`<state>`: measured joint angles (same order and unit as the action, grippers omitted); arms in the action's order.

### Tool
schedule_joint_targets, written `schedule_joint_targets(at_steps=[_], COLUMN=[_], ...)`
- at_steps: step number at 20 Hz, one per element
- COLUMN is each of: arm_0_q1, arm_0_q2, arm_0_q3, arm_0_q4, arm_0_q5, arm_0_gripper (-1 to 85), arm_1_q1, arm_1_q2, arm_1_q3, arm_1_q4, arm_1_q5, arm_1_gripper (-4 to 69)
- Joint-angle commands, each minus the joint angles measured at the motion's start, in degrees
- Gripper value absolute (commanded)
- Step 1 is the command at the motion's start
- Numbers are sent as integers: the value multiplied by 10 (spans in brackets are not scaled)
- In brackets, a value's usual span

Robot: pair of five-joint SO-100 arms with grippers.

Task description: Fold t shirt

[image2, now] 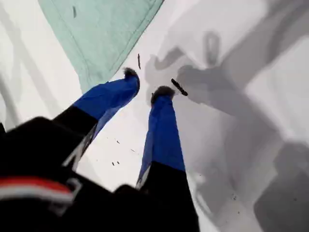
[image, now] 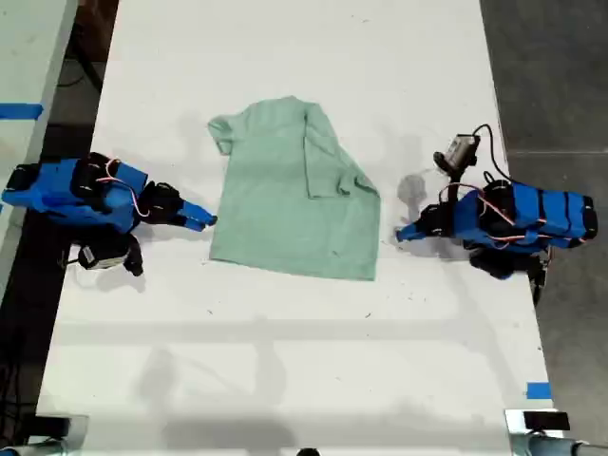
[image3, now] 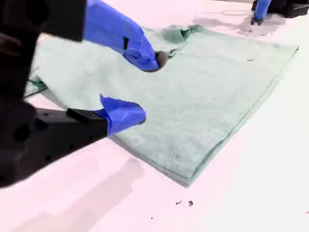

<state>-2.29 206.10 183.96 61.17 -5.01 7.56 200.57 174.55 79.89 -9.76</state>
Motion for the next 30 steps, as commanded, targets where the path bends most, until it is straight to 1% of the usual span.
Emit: schedule_joint_targets(at_steps=[1, 2, 3, 7, 8, 9, 10, 11, 12, 13, 15, 17, 18, 20, 22, 24, 27, 30], arm_0_q1=[-83, -48, -13, -11, -35, -70, -116, -171, -229, -291, -423, -524, -556, -603, -638, -649, -627, -615], arm_0_q2=[4, 4, 5, 4, -29, -141, -304, -463, -587, -670, -764, -883, -950, -1055, -1129, -1205, -1267, -1298], arm_0_q3=[-5, -4, -1, -20, -68, -154, -257, -368, -471, -552, -648, -712, -743, -817, -882, -937, -975, -978], arm_0_q4=[-4, -2, 0, -11, 6, 25, 37, 62, 97, 118, 114, 98, 87, 79, 72, 73, 65, 63], arm_0_q5=[34, 8, -37, -62, -55, -27, 32, 99, 168, 239, 380, 479, 512, 562, 587, 592, 584, 570], arm_0_gripper=[-2, -2, -2, -3, -3, -3, -2, 36, 159, 194, 213, 225, 231, 239, 236, 234, 228, 193], arm_1_q1=[6, 6, 6, 6, 6, 6, 6, 6, 6, 6, 6, 6, 6, 6, 6, 6, 6, 6], arm_1_q2=[4, 4, 4, 4, 4, 4, 4, 4, 4, 4, 4, 4, 4, 4, 4, 4, 4, 4], arm_1_q3=[25, 25, 25, 25, 25, 25, 25, 25, 25, 25, 25, 25, 25, 25, 25, 25, 25, 25], arm_1_q4=[-11, -11, -11, -11, -11, -11, -11, -11, -11, -11, -11, -11, -11, -11, -11, -11, -11, -11], arm_1_q5=[-6, -6, -6, -6, -6, -6, -6, -6, -6, -6, -6, -6, -6, -6, -6, -6, -6, -6], arm_1_gripper=[91, 91, 91, 91, 91, 91, 91, 91, 91, 91, 91, 91, 91, 91, 91, 91, 91, 91])
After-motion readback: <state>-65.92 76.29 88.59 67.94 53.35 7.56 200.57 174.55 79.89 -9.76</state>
